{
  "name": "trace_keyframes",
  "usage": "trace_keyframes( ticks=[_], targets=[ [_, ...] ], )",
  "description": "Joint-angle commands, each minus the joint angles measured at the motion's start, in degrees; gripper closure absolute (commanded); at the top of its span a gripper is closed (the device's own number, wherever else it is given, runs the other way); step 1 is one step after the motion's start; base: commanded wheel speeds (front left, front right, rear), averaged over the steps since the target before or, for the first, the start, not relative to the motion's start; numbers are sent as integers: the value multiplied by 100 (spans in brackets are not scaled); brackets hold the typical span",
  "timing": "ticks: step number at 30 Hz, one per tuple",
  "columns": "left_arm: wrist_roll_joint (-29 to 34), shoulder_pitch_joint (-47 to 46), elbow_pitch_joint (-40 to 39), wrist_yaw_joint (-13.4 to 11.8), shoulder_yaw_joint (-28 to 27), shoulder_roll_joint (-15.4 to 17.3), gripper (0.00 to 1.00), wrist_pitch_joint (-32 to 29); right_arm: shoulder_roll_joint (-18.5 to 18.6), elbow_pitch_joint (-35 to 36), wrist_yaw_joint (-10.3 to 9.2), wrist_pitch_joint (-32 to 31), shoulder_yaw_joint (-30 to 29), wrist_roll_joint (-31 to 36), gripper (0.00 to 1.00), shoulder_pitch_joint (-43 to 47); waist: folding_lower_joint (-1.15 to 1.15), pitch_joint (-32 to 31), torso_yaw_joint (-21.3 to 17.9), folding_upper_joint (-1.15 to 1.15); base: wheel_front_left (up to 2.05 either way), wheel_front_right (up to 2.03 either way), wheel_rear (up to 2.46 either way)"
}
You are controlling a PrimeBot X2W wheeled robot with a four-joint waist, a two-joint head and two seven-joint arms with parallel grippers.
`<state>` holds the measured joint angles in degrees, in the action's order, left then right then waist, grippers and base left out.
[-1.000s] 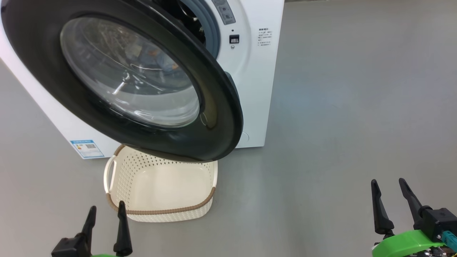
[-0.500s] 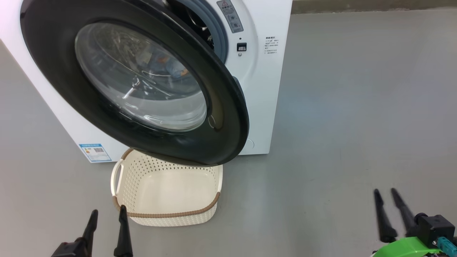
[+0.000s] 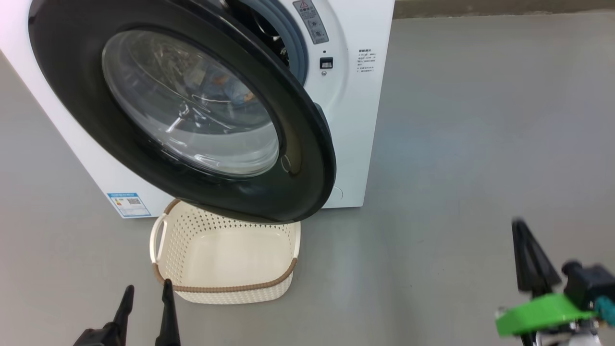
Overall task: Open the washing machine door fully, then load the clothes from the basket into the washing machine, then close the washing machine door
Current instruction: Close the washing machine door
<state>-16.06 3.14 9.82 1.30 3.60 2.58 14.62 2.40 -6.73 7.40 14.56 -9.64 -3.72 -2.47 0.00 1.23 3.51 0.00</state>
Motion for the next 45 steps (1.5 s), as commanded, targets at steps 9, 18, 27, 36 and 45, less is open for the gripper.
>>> trace_keyframes(
  ticks=[9,18,27,36,45],
  targets=[
    [-72,-122,-122,-49,-106,31,0,38,48,1120,9,44,1255,-221,98,-1286,0,65,21,0,0,0,0],
    [-76,-288,-97,-49,136,30,0,38,48,761,9,44,2909,-642,100,-1975,0,246,285,0,0,0,0],
    [-227,-644,-217,-144,645,30,0,38,48,-672,9,44,3390,-712,100,-2290,0,796,789,0,0,0,0],
    [-296,-795,-350,-290,933,30,0,38,64,-1038,9,44,3104,-556,100,-2668,0,1292,1090,0,0,0,0],
    [-307,-869,-463,-372,996,30,0,38,257,-1084,9,44,2863,-527,100,-3059,0,1690,1171,0,0,0,0]
  ],
)
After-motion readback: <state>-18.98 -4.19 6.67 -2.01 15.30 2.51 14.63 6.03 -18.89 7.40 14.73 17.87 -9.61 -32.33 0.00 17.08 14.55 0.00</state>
